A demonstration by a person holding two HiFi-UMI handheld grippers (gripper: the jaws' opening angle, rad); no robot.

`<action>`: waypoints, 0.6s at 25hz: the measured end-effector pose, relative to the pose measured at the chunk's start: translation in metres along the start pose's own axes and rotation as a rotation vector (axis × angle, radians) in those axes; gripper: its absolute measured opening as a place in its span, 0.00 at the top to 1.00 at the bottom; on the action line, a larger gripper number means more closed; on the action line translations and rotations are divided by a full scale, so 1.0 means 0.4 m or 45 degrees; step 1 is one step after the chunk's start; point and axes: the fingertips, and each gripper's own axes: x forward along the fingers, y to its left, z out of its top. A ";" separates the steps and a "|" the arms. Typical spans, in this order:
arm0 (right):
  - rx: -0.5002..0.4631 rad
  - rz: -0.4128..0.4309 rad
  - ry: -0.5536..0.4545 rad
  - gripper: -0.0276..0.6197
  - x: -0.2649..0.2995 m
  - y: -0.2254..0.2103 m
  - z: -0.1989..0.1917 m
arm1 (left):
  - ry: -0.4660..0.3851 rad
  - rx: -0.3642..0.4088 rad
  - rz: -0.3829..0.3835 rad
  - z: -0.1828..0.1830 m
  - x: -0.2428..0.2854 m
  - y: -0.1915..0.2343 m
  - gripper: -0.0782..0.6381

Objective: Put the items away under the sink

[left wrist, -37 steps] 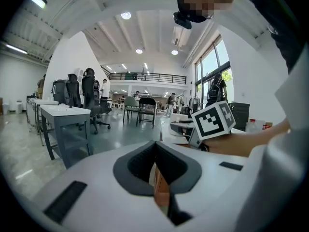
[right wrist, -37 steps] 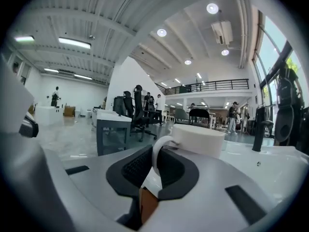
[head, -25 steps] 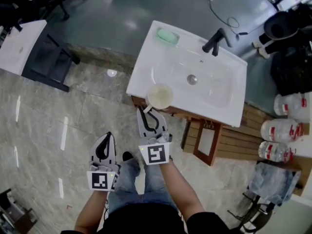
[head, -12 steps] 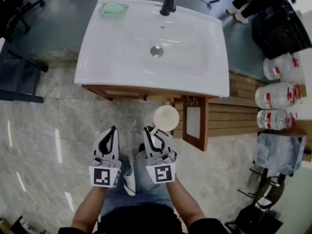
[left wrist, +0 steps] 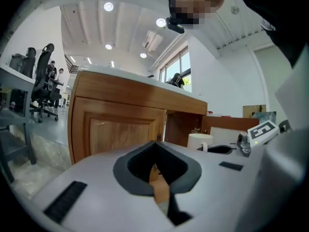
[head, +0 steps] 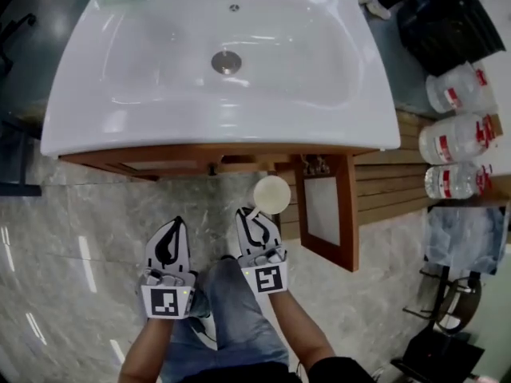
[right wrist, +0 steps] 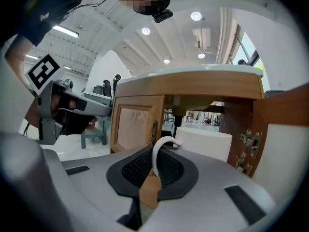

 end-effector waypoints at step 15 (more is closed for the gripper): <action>-0.087 -0.110 -0.065 0.91 0.296 -0.206 -0.176 | 0.024 0.050 0.002 -0.121 0.035 0.055 0.88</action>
